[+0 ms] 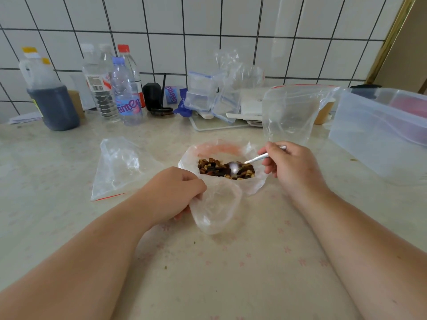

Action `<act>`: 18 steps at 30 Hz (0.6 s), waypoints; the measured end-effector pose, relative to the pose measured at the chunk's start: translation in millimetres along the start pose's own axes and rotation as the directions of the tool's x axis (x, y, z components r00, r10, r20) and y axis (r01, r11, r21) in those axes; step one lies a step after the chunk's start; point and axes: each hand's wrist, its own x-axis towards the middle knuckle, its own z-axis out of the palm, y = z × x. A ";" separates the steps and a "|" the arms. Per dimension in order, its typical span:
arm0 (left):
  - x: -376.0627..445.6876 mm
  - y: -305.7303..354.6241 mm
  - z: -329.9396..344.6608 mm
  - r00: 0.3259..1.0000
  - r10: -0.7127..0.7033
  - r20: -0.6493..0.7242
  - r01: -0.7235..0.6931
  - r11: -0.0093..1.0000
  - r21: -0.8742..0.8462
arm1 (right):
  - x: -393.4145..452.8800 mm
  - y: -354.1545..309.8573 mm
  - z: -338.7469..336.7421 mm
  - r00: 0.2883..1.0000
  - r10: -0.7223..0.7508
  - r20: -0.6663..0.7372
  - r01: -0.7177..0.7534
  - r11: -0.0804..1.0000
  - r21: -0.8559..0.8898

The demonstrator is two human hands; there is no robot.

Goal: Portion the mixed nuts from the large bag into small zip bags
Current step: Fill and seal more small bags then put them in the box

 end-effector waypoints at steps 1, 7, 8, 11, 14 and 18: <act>-0.2 0.2 0.0 1.000 0.005 -0.003 -0.005 1.000 -0.001 | 0.9 0.2 -1.1 1.000 0.017 -0.019 -0.016 1.000 0.010; 0.0 0.2 0.9 1.000 0.007 -0.007 -0.007 1.000 -0.004 | 2.4 3.2 3.6 0.992 0.087 0.087 -0.096 0.990 0.101; 0.0 -0.3 1.1 1.000 0.006 -0.007 -0.006 1.000 -0.004 | 1.9 3.1 5.1 0.989 0.088 0.122 -0.102 0.988 0.119; 0.5 -1.4 1.5 1.000 0.002 -0.005 -0.002 1.000 -0.008 | 0.5 3.2 8.1 0.971 0.104 0.214 -0.147 0.970 0.196; 1.0 -1.7 1.6 1.000 0.003 -0.002 -0.003 1.000 -0.014 | 0.4 2.6 7.7 0.956 0.158 0.246 -0.225 0.936 0.273; 0.7 -1.7 0.5 1.000 0.015 0.014 -0.015 0.999 -0.043 | 1.3 -0.2 6.5 0.936 0.277 0.216 -0.342 0.859 0.380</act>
